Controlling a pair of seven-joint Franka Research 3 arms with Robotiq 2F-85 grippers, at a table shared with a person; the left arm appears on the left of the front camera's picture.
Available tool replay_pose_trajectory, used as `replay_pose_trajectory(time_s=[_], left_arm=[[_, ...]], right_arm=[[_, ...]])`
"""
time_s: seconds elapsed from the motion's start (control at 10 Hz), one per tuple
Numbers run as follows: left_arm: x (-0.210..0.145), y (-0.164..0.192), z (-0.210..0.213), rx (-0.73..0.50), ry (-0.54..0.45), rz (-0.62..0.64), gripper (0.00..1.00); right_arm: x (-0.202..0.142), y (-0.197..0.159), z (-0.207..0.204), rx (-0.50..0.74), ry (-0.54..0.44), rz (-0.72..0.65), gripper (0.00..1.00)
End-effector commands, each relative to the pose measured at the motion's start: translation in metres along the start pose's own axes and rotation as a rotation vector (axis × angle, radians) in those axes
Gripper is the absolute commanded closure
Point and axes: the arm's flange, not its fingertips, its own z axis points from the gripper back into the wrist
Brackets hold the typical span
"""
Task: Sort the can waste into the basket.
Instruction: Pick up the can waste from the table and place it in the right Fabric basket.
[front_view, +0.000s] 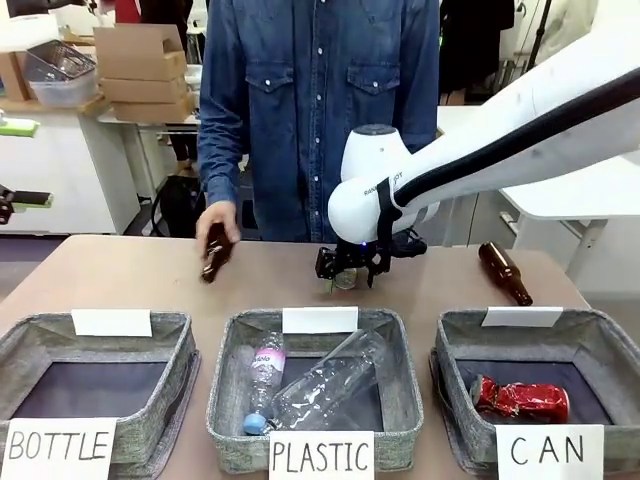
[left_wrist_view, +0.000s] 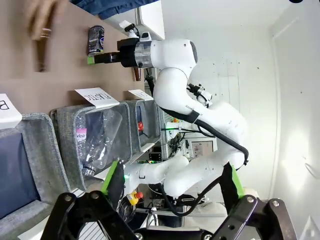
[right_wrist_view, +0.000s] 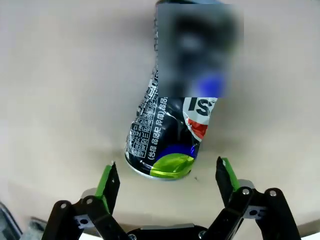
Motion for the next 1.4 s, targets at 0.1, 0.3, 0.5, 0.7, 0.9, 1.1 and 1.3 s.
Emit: replay_pose_trajectory(time_s=[0.1, 0.3, 0.5, 0.7, 0.9, 1.1, 1.3], left_arm=[[-0.002, -0.002, 0.002, -0.001, 0.01, -0.011, 0.0], [-0.002, -0.002, 0.002, -0.001, 0.01, -0.011, 0.0], [-0.002, -0.002, 0.002, -0.001, 0.01, -0.011, 0.0], [-0.002, -0.002, 0.002, -0.001, 0.01, -0.011, 0.0], [-0.002, -0.002, 0.002, -0.001, 0.01, -0.011, 0.0], [-0.002, -0.002, 0.002, -0.001, 0.01, -0.011, 0.0], [-0.002, -0.002, 0.002, -0.001, 0.01, -0.011, 0.0]], right_arm=[[-0.052, -0.111, 0.113, 0.333, 0.01, -0.144, 0.0], [-0.117, -0.189, 0.18, 0.472, -0.13, -0.209, 0.0], [-0.156, -0.247, 0.191, 0.564, -0.196, -0.354, 0.0], [-0.163, -0.265, 0.184, 0.662, -0.26, -0.418, 0.0], [-0.151, -0.253, 0.179, 0.663, -0.26, -0.383, 0.0], [-0.123, -0.222, 0.177, 0.545, -0.31, -0.362, 0.0], [-0.082, -0.17, 0.162, 0.559, -0.24, -0.225, 0.0]])
